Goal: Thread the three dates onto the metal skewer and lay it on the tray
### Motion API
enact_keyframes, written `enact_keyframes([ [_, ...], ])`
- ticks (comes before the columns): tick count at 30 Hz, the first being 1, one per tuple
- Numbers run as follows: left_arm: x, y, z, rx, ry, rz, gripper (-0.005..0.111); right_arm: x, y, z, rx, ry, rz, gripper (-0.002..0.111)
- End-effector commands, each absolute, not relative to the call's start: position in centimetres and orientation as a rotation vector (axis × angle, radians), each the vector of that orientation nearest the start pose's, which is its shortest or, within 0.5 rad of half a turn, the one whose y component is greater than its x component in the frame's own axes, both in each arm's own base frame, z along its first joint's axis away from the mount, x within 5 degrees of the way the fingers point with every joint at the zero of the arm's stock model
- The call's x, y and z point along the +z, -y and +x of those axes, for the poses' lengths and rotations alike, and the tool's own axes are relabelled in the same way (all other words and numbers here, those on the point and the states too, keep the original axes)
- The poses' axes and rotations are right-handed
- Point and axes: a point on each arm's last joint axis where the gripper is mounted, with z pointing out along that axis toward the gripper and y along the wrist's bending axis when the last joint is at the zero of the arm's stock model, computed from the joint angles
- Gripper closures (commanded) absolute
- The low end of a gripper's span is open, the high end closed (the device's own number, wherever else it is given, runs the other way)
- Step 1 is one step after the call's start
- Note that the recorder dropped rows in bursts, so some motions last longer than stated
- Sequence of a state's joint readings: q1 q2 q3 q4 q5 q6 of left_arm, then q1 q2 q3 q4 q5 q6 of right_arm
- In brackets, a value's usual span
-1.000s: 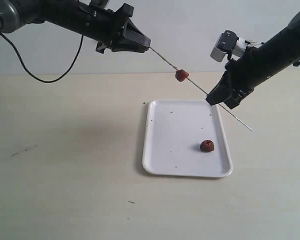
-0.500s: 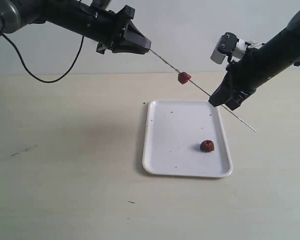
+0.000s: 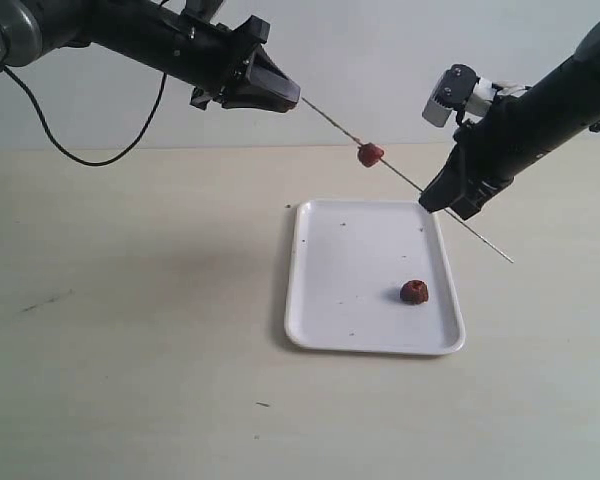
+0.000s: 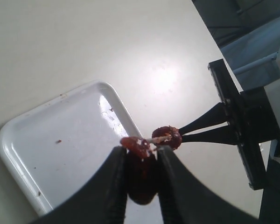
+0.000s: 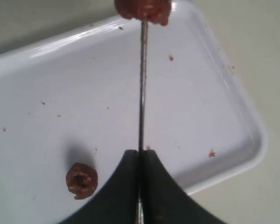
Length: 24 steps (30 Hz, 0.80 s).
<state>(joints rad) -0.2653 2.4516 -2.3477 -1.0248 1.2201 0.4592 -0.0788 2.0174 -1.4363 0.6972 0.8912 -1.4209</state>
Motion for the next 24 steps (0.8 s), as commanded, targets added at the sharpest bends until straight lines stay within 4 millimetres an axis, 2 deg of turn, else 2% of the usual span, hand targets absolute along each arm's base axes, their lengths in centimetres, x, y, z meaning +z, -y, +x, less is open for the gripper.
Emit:
enact_keyframes([
  [1, 24.8, 21.01, 48.51, -1.319, -2.337, 0.628, 0.084, 18.98, -1.31, 41.2, 0.42, -2.295, -1.2, 0.108],
  [18, 24.7, 21.03, 48.54, -1.322, -2.338, 0.626, 0.084, 19.16, -1.68, 41.06, 0.471, -2.256, -1.226, 0.108],
  [24, 24.7, 21.76, 48.21, -1.328, -2.338, 0.645, 0.084, 19.2, -1.73, 41.09, 0.476, -2.248, -1.223, 0.108],
])
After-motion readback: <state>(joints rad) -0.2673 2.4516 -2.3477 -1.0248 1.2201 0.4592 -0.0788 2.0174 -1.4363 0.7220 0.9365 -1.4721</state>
